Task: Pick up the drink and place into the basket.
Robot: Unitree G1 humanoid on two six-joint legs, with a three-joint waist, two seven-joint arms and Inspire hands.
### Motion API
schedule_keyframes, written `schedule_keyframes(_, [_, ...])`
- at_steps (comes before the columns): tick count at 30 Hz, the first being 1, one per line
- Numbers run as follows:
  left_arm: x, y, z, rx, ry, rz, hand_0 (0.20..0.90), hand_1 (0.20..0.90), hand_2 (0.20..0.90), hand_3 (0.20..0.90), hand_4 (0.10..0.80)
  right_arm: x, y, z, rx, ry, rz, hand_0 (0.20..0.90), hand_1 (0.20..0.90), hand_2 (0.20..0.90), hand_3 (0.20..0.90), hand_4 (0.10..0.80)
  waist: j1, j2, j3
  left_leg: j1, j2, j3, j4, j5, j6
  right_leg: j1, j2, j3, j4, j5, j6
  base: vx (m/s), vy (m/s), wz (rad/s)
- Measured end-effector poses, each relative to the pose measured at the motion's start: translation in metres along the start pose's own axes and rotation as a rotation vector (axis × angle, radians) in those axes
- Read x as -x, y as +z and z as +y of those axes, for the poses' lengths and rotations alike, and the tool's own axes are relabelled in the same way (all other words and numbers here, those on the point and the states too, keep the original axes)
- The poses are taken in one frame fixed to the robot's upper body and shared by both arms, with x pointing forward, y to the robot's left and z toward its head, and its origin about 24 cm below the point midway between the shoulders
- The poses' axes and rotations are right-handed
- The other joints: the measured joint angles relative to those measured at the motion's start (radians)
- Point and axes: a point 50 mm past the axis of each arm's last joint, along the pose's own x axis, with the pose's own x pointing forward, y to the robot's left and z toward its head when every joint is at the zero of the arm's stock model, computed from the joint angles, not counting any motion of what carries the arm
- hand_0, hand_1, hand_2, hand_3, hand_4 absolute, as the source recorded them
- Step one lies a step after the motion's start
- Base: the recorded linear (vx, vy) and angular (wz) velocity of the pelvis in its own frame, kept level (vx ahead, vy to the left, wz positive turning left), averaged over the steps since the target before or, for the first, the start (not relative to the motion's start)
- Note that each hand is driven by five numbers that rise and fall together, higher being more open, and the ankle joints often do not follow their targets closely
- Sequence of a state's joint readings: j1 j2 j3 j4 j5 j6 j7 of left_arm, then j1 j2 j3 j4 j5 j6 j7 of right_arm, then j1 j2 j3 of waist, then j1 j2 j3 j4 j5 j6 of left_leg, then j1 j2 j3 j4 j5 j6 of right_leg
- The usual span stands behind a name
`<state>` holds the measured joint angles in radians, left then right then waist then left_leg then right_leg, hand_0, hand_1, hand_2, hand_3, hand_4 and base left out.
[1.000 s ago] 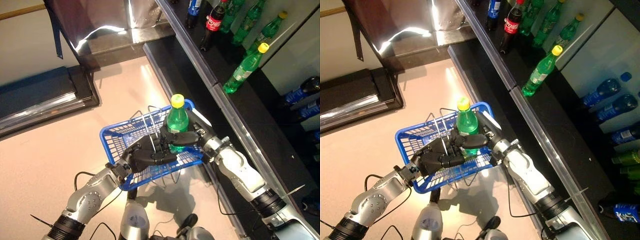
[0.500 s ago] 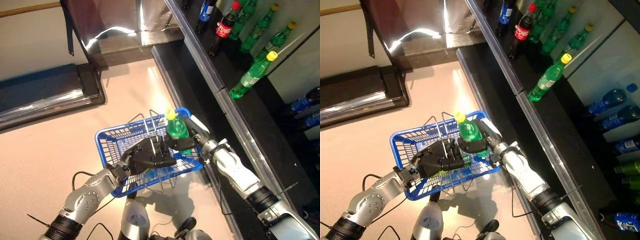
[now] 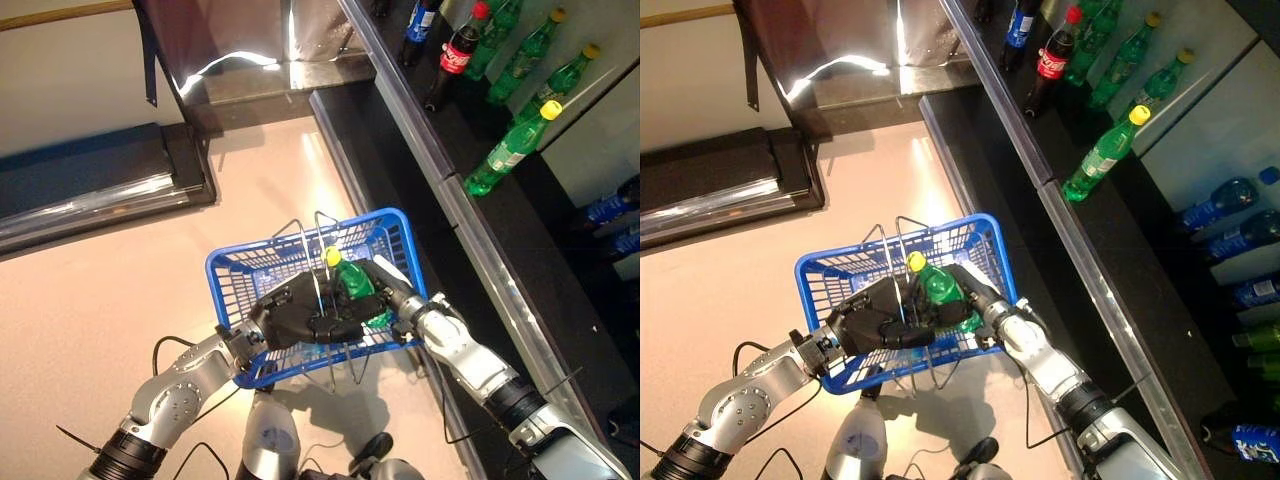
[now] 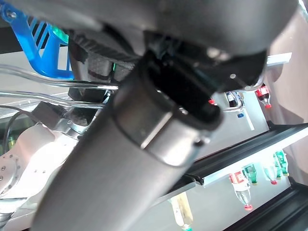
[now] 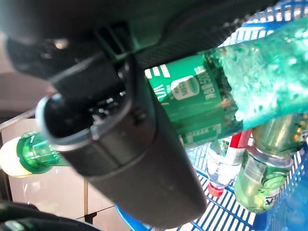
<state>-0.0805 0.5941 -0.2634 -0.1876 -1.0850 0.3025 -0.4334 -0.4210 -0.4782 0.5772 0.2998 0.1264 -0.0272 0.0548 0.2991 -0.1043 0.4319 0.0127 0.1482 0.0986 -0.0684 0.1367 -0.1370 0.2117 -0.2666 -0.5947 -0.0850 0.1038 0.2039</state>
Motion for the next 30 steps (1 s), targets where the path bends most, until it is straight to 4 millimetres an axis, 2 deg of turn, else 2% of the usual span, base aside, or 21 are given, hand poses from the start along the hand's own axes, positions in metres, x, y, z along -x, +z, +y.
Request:
schedule_keyframes(7, [-0.002,-0.002,-0.003,0.013,-0.032,0.006,0.3,0.3,0.3,0.2,0.1,-0.002,0.002,0.001,0.162,0.005,0.0,0.3,0.3,0.3,0.2,0.1,0.0,0.0,0.0,0.0,0.0,-0.001,0.0,0.001,0.0,0.0,0.0,0.0,0.0,-0.001,0.001,0.0,0.0,0.0])
schedule_keyframes(18, [-0.008,-0.006,-0.008,0.019,-0.074,0.035,0.3,0.3,0.3,0.2,0.1,-0.019,0.029,-0.001,0.444,0.025,-0.056,0.3,0.3,0.3,0.2,0.1,0.008,0.0,0.0,0.0,-0.001,-0.006,0.0,0.001,0.0,0.004,0.0,-0.004,0.0,-0.001,0.001,0.0,0.0,0.0])
schedule_keyframes(30, [-0.021,-0.002,-0.016,-0.009,-0.157,0.055,0.3,0.3,0.3,0.2,0.1,-0.028,0.027,-0.001,0.537,0.047,-0.017,0.3,0.3,0.3,0.2,0.1,0.031,0.0,0.0,0.0,-0.005,-0.023,0.001,0.002,0.001,0.016,0.0,-0.007,0.0,-0.002,0.0,0.003,0.0,0.04])
